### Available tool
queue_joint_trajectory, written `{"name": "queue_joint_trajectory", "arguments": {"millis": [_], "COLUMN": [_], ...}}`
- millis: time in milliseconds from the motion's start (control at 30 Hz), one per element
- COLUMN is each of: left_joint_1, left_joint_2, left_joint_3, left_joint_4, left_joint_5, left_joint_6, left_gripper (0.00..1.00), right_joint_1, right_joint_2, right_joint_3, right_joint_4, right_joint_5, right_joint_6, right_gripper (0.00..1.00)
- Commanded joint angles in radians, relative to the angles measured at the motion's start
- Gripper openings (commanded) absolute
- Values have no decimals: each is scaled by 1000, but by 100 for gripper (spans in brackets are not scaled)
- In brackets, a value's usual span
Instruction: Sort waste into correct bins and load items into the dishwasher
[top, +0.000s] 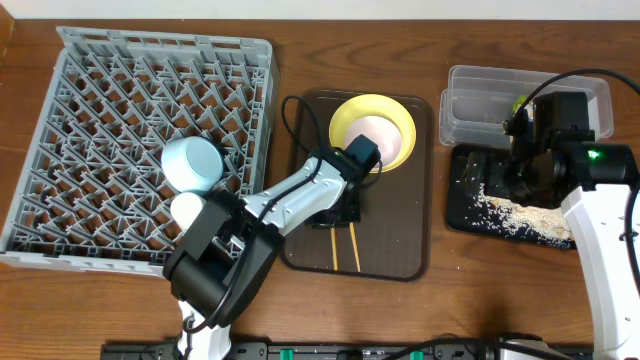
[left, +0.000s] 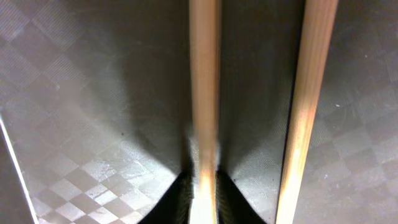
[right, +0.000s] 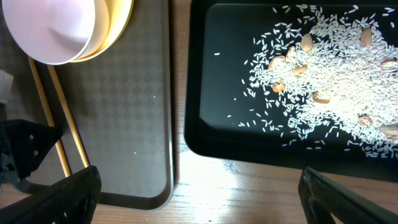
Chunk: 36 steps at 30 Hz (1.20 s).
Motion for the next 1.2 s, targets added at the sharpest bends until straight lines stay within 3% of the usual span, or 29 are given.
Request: {"name": "queue_joint_trajectory", "arguments": {"millis": [0,233,433,900,1167], "left_joint_1": [3,5,24,251,431], "left_joint_2": [45,45,-2,-430,-443], "left_joint_3": [-12,-12,4,55,53], "left_joint_4": [-13,-18,-46,-202,-204], "left_joint_5": [-35,-36,-43,-103,-102], "left_joint_6": [-7,-6,95,573,717], "left_gripper": [11,8,8,8,8], "right_joint_1": [-6,-6,-6,-6,-6], "right_joint_2": [-13,-13,-13,-13,-13], "right_joint_3": [10,10,10,10,10], "right_joint_4": [-5,-6,-6,-6,-6], "right_joint_5": [2,2,2,2,1], "right_joint_6": [3,3,3,3,3], "right_gripper": [99,99,99,99,99]}}
